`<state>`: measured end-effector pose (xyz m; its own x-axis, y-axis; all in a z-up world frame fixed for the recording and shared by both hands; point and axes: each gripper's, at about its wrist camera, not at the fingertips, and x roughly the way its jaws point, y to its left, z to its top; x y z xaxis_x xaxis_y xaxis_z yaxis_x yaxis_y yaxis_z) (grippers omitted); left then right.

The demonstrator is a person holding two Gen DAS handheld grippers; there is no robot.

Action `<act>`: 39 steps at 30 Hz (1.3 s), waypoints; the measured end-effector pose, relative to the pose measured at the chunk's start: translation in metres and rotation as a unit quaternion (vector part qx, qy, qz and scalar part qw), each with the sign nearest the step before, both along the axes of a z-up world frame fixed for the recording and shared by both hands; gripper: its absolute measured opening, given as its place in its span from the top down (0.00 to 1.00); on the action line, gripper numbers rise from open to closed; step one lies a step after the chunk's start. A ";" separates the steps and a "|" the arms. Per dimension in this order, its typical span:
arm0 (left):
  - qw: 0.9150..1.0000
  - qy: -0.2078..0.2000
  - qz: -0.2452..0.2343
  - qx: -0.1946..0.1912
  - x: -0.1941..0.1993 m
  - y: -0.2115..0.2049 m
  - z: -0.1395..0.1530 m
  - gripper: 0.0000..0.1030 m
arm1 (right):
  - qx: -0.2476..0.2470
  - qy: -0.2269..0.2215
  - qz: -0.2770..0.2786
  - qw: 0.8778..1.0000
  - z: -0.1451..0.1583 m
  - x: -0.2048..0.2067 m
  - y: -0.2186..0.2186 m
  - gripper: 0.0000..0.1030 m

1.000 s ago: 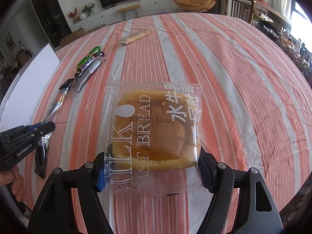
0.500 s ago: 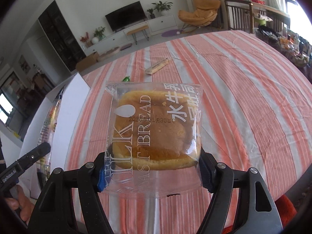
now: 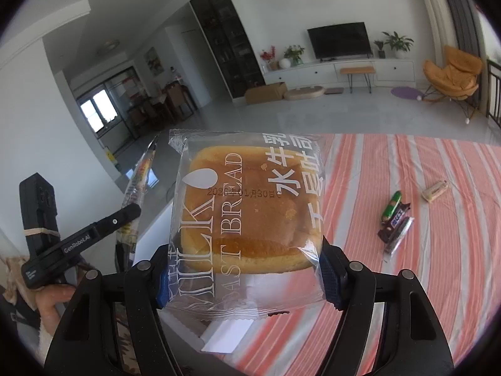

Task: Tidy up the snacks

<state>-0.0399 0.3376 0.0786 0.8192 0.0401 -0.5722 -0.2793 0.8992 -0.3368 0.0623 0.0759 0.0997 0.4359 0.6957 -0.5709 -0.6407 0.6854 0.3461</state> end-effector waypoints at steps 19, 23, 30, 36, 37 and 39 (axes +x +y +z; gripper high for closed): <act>0.979 0.060 -0.115 0.155 0.052 -0.112 -0.083 0.16 | -0.251 0.001 -0.226 0.941 -0.163 0.055 -0.072 0.19; 0.969 0.097 -0.158 0.164 0.081 -0.156 -0.094 0.16 | -0.273 0.025 -0.315 0.909 -0.191 0.060 -0.157 0.19; 0.960 0.121 -0.164 0.191 0.085 -0.191 -0.110 0.16 | -0.255 0.070 -0.392 0.881 -0.201 0.072 -0.242 0.17; 0.972 0.111 -0.152 0.144 0.084 -0.183 -0.105 0.16 | -0.211 0.087 -0.398 0.889 -0.206 0.089 -0.264 0.12; 0.972 0.112 -0.153 0.137 0.084 -0.182 -0.105 0.16 | -0.212 0.083 -0.399 0.888 -0.207 0.087 -0.265 0.11; 0.970 0.120 -0.159 0.139 0.086 -0.185 -0.107 0.16 | -0.207 0.077 -0.399 0.890 -0.208 0.086 -0.263 0.08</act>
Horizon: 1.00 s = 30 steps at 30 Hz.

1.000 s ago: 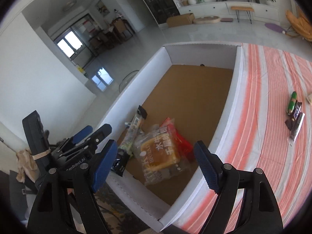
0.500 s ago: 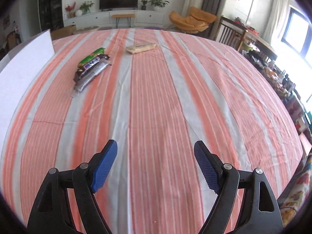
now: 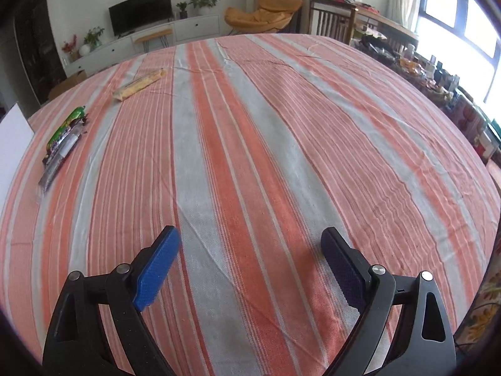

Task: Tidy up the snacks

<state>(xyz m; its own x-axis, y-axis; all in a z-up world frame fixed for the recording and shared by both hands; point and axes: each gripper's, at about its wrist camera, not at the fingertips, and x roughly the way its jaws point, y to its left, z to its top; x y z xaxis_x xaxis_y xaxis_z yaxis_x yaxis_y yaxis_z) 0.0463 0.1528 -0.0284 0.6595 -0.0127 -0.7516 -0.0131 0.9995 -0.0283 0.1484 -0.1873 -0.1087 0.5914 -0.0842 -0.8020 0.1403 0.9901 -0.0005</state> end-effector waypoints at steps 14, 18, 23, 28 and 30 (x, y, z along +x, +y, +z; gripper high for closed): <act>0.982 -0.178 -0.010 0.066 -0.038 -0.071 0.074 0.00 | 0.002 -0.003 0.002 1.000 -0.002 0.000 -0.001 0.08; 0.989 -0.118 -0.083 0.011 -0.020 -0.113 0.059 0.00 | 0.002 -0.003 0.002 1.000 -0.002 0.000 -0.001 0.08; 0.989 0.003 -0.142 -0.036 0.018 -0.159 -0.004 0.00 | 0.003 -0.004 0.003 1.000 -0.001 0.000 -0.001 0.08; 0.991 0.065 -0.119 -0.021 0.050 -0.177 -0.062 0.00 | 0.003 -0.004 0.003 1.000 -0.001 0.000 -0.001 0.08; 0.992 0.065 -0.108 -0.007 0.057 -0.177 -0.076 0.00 | 0.003 -0.004 0.003 1.000 -0.001 0.000 -0.001 0.08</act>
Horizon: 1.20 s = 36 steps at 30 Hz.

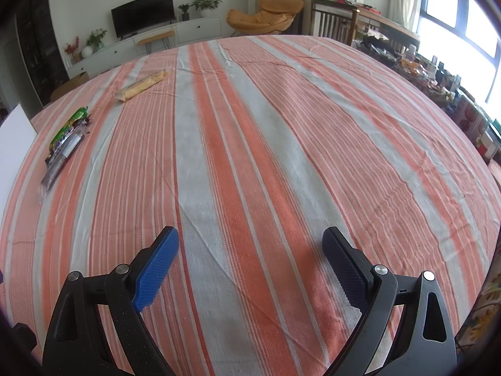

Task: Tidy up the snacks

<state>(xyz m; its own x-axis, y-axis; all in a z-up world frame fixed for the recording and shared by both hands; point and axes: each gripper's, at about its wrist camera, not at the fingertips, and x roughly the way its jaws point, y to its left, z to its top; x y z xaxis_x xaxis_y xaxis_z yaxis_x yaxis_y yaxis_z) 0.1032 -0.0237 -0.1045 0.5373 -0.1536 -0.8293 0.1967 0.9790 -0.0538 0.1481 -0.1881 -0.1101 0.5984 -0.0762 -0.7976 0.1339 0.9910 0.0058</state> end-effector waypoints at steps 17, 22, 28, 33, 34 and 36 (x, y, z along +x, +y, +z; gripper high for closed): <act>0.999 -0.018 0.032 0.020 0.010 0.015 -0.027 0.00 | 0.000 0.000 0.000 1.000 0.000 0.000 0.000 0.07; 0.999 -0.019 0.032 0.020 0.010 0.016 -0.027 0.00 | 0.000 0.000 0.000 1.000 0.000 0.000 0.000 0.07; 0.999 -0.018 0.032 0.020 0.009 0.016 -0.027 0.00 | 0.000 0.000 0.000 1.000 -0.001 0.000 0.000 0.07; 0.999 -0.018 0.032 0.020 0.009 0.016 -0.027 0.00 | 0.000 0.000 0.000 1.000 -0.001 0.001 -0.001 0.07; 0.999 -0.018 0.032 0.020 0.009 0.016 -0.027 0.00 | 0.000 0.000 0.000 1.000 -0.001 0.001 -0.001 0.07; 0.999 -0.018 0.032 0.020 0.009 0.016 -0.027 0.00 | 0.000 0.000 0.000 1.000 -0.001 0.001 -0.001 0.07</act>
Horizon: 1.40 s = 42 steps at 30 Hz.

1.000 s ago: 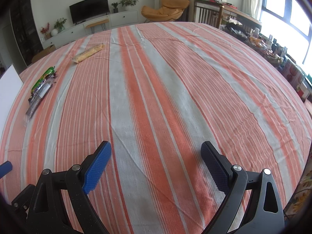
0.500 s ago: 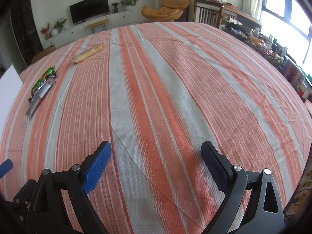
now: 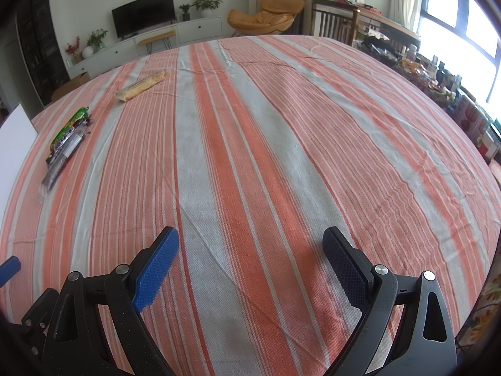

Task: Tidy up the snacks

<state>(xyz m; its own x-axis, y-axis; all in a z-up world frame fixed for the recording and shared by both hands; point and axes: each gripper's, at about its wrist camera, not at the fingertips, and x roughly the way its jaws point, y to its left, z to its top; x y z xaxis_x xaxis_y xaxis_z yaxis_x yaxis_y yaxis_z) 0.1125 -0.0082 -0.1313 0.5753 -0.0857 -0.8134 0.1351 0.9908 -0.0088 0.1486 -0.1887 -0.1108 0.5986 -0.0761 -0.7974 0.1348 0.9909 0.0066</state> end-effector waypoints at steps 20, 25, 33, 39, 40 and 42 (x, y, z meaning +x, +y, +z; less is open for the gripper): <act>0.998 0.041 -0.037 0.006 0.011 0.004 0.001 0.00 | 0.000 0.000 0.000 1.000 0.000 0.000 0.000 0.07; 0.996 0.087 -0.024 -0.007 0.016 0.013 0.006 0.00 | 0.000 0.000 0.000 1.000 0.000 0.000 0.000 0.07; 0.994 0.079 -0.023 -0.076 0.028 0.026 0.057 0.00 | 0.002 -0.001 0.000 1.000 0.000 0.000 -0.001 0.07; 0.989 0.041 0.047 -0.135 0.073 0.066 0.111 0.00 | 0.005 -0.002 0.001 1.000 0.001 -0.001 0.001 0.07; 0.988 0.039 0.060 -0.135 0.081 0.073 0.114 0.01 | 0.004 -0.002 0.001 1.000 0.001 -0.001 0.001 0.07; 0.988 0.048 0.073 -0.129 0.100 0.079 0.111 0.01 | 0.003 -0.002 0.001 1.000 0.001 -0.001 0.002 0.07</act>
<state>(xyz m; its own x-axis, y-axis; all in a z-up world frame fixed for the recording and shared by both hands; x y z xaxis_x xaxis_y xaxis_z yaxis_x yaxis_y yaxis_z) 0.2129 0.0713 -0.0203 0.5177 -0.2188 -0.8271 -0.0233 0.9628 -0.2692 0.1478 -0.1870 -0.1095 0.6013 -0.0694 -0.7960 0.1325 0.9911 0.0138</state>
